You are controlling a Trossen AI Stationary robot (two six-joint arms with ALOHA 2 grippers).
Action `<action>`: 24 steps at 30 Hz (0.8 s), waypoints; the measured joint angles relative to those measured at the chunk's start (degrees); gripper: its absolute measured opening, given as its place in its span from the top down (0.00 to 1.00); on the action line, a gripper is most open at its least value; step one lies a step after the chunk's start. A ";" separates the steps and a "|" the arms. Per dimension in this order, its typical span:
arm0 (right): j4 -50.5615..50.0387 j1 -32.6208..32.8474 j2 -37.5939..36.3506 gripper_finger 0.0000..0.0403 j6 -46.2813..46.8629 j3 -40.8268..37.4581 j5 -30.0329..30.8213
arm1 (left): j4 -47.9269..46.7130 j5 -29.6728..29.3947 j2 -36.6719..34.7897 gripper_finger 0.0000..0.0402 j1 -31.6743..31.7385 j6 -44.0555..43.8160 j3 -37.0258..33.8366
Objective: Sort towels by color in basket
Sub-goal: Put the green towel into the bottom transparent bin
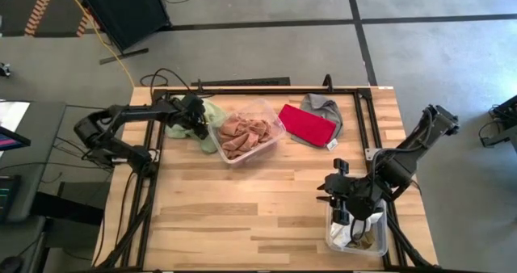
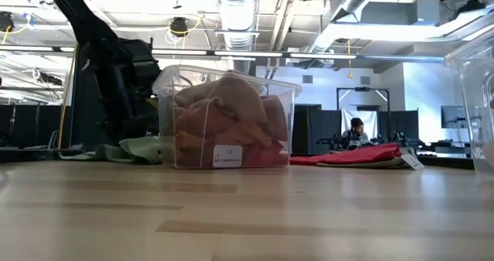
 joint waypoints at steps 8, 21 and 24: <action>0.73 -0.13 0.00 0.62 0.00 0.00 0.11 | -1.55 1.50 -0.24 0.96 0.02 4.59 -0.05; 2.38 -0.56 -0.02 0.62 -1.44 0.00 0.63 | -8.15 -3.57 -21.75 0.99 -0.39 2.84 1.80; 3.82 -1.18 -0.02 0.62 -3.91 0.00 1.83 | -9.66 -3.66 -29.81 0.99 -0.95 2.31 2.91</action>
